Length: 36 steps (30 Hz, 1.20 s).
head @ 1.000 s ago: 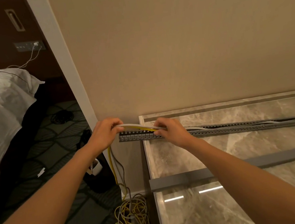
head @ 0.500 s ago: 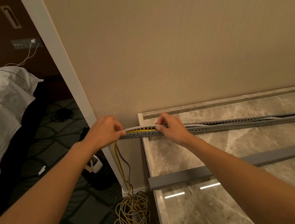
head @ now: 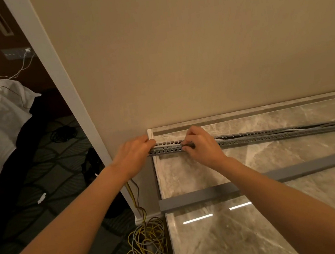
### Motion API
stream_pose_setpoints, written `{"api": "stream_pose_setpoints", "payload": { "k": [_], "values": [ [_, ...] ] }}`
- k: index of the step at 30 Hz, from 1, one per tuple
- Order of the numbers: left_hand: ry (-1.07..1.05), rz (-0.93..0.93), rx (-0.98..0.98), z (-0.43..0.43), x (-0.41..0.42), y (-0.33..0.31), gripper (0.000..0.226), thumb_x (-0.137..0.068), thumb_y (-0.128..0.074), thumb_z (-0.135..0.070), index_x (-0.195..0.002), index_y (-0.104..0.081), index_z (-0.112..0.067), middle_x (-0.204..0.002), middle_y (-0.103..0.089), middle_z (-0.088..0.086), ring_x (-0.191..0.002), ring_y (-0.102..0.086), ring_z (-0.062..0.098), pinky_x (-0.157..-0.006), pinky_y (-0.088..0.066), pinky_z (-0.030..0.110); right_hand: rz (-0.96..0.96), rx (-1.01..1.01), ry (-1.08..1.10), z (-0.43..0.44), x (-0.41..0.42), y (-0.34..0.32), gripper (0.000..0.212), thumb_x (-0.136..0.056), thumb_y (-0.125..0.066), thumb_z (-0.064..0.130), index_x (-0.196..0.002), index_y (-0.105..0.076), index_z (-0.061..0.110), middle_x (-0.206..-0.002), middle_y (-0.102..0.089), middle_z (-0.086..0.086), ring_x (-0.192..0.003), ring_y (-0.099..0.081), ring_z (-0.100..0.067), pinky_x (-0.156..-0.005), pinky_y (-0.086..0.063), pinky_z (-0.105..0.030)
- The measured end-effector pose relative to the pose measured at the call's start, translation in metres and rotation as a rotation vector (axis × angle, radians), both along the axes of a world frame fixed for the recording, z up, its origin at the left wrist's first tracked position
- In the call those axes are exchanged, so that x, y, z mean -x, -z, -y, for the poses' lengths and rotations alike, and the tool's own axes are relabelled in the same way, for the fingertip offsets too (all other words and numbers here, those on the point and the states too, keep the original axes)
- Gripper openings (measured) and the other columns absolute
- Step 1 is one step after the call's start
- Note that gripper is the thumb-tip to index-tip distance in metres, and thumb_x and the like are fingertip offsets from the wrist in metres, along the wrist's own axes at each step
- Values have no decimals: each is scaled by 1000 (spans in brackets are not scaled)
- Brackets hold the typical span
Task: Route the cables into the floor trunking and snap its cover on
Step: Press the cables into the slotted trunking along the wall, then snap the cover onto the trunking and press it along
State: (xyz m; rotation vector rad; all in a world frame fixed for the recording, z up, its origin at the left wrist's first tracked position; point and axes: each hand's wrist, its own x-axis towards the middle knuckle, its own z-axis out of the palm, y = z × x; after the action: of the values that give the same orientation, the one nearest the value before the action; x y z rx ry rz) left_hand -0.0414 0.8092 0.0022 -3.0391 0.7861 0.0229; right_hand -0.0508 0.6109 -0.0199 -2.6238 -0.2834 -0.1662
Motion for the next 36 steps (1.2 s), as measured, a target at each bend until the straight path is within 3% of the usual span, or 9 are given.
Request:
{"api": "stream_pose_setpoints", "payload": {
  "k": [5, 9, 13, 19, 22, 26, 31, 36],
  "values": [
    [0, 19, -49, 21, 2, 5, 26, -92, -48, 0, -116, -59, -5, -118, -56, 13, -103, -58, 30, -77, -49, 37, -45, 78, 21, 10, 7, 0, 23, -88, -57, 11, -107, -67, 2, -114, -58, -12, -105, -53, -26, -90, -42, -30],
    [-50, 0, -159, 38, 2, -1, 24, -91, -46, 3, -111, -59, -2, -120, -57, 14, -108, -58, 31, -81, -49, 38, -168, 37, 28, 12, 8, -6, 32, -89, -56, 13, -118, -60, 3, -121, -50, -12, -114, -47, -25, -98, -38, -30],
    [-35, 8, -183, 53, 1, -7, 24, -93, -43, -1, -113, -56, -3, -121, -57, 15, -109, -58, 32, -83, -49, 39, -168, 76, 45, 36, 17, -12, 32, -90, -51, 10, -121, -58, 4, -130, -48, -12, -119, -46, -26, -102, -36, -33],
    [-11, -16, -169, 79, 8, -2, 30, -90, -44, 6, -115, -58, -3, -120, -55, 13, -109, -56, 30, -83, -49, 37, -249, 40, 117, 51, 21, -7, 42, -86, -50, 2, -128, -52, 8, -122, -45, -11, -117, -40, -25, -101, -33, -31],
    [-50, -35, -204, 88, 10, -5, 27, -91, -44, 5, -113, -59, -1, -121, -55, 14, -110, -56, 30, -85, -48, 36, -330, -3, 125, 51, 18, -13, 44, -85, -50, 4, -129, -51, 6, -127, -43, -11, -120, -38, -26, -104, -31, -34],
    [-81, -82, -210, 98, 10, -15, 27, -94, -42, -1, -119, -54, -2, -127, -54, 16, -116, -55, 32, -91, -47, 38, -323, 93, 148, 73, 28, -16, 46, -87, -49, 7, -133, -46, 4, -140, -40, -13, -128, -38, -30, -110, -30, -37],
    [-21, -119, -107, 138, 18, -20, 27, -96, -42, -7, -120, -52, -2, -127, -51, 17, -117, -52, 33, -92, -45, 40, -394, 76, 229, 116, 50, -20, 59, -87, -48, 7, -143, -29, 12, -155, -20, -9, -143, -21, -25, -117, -21, -37],
    [68, -273, 82, 206, 33, -17, 29, -96, -50, -25, -108, -61, -1, -117, -60, 17, -104, -59, 33, -87, -49, 40, -399, 37, 340, 181, 76, -20, 51, -86, -46, 3, -136, -42, 11, -146, -41, -14, -135, -36, -28, -113, -30, -39]
  ]
}}
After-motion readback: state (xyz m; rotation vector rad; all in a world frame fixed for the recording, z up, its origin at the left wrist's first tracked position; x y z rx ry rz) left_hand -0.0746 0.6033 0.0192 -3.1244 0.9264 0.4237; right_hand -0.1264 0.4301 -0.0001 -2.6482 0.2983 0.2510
